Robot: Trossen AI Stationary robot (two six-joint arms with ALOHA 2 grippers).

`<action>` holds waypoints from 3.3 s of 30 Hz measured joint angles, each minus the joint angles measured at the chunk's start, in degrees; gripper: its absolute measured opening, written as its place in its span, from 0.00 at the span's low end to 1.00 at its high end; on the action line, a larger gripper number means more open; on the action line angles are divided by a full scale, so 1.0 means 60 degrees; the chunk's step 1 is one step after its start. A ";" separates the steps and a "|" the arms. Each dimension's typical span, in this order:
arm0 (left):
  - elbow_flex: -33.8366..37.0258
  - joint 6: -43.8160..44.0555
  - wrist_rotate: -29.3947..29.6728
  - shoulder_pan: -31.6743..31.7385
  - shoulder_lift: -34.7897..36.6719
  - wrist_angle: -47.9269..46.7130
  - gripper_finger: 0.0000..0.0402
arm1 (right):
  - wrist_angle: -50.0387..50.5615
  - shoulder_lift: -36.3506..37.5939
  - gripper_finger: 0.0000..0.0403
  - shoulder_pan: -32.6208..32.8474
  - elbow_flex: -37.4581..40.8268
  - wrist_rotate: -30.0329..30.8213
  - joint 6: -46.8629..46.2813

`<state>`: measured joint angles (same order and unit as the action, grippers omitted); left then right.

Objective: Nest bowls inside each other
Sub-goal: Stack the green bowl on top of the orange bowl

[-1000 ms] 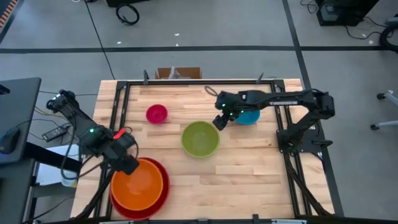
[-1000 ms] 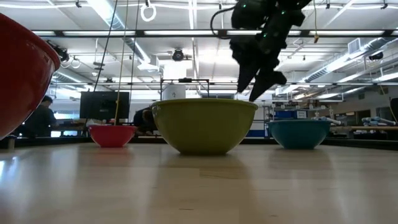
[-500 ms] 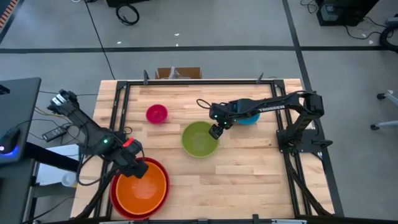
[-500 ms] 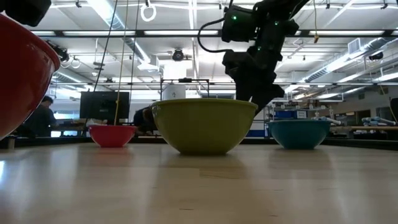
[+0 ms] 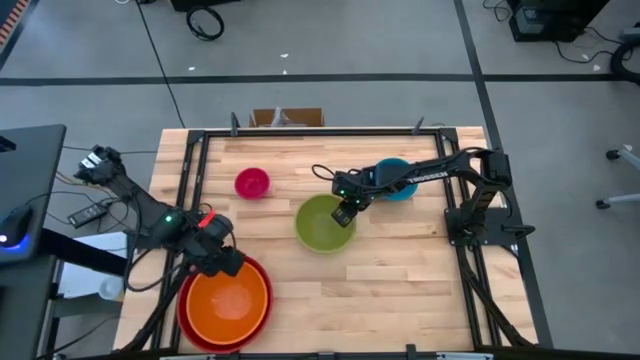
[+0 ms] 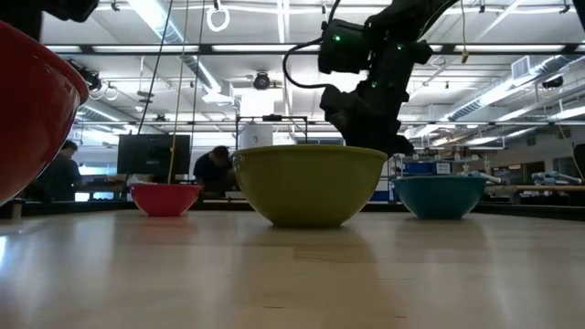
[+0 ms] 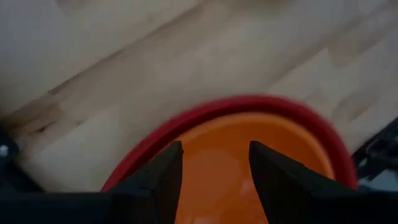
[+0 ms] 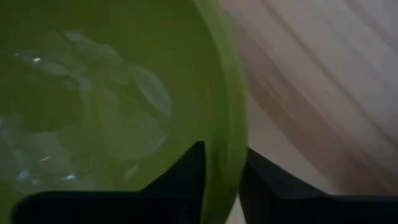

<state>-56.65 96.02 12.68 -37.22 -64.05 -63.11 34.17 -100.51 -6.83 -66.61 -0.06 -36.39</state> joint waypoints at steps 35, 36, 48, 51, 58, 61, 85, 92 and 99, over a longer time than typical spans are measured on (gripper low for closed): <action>-0.0024 -0.6864 0.3584 0.4488 -0.1443 0.3574 0.23 | -0.4415 0.0586 0.07 0.1027 0.0000 0.3003 0.1440; -0.0016 -0.6873 0.3587 0.4506 -0.1421 0.3492 0.17 | -0.4415 0.0645 0.08 0.1027 0.0000 0.2945 0.1448; 0.0063 -0.7273 0.2182 0.4736 -0.0537 0.1607 0.03 | -0.4960 0.1819 0.33 0.0523 -0.0018 0.1352 0.1479; -0.0001 -0.7257 0.2015 0.4733 -0.0016 0.1425 0.02 | -0.5246 0.2311 0.38 0.0207 -0.0018 0.1346 0.1817; -0.0474 -0.8860 -0.0268 0.4595 0.1013 0.1083 0.02 | -0.5483 0.3266 0.39 -0.0863 -0.0018 0.1514 0.2053; -0.1049 -0.9571 -0.1394 0.4371 0.1211 0.1038 0.02 | -0.5221 0.3407 0.39 -0.1286 -0.0018 0.1495 0.2100; 0.1206 -0.5905 -0.2552 0.0343 0.0771 0.1349 0.04 | -0.3395 0.2922 0.40 -0.1742 -0.0004 0.0136 0.1590; 0.1938 -0.4204 -0.2559 0.0027 0.0729 0.1413 0.04 | -0.3368 0.2922 0.40 -0.1767 -0.0004 0.0133 0.1602; 0.1986 -0.3766 -0.2559 0.0059 0.0729 0.1428 0.15 | -0.2390 0.2922 0.40 -0.2096 -0.0004 0.0178 0.1983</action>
<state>-44.73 73.42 -2.68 -36.86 -59.68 -54.54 19.83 -82.98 -19.40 -66.63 1.01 -24.49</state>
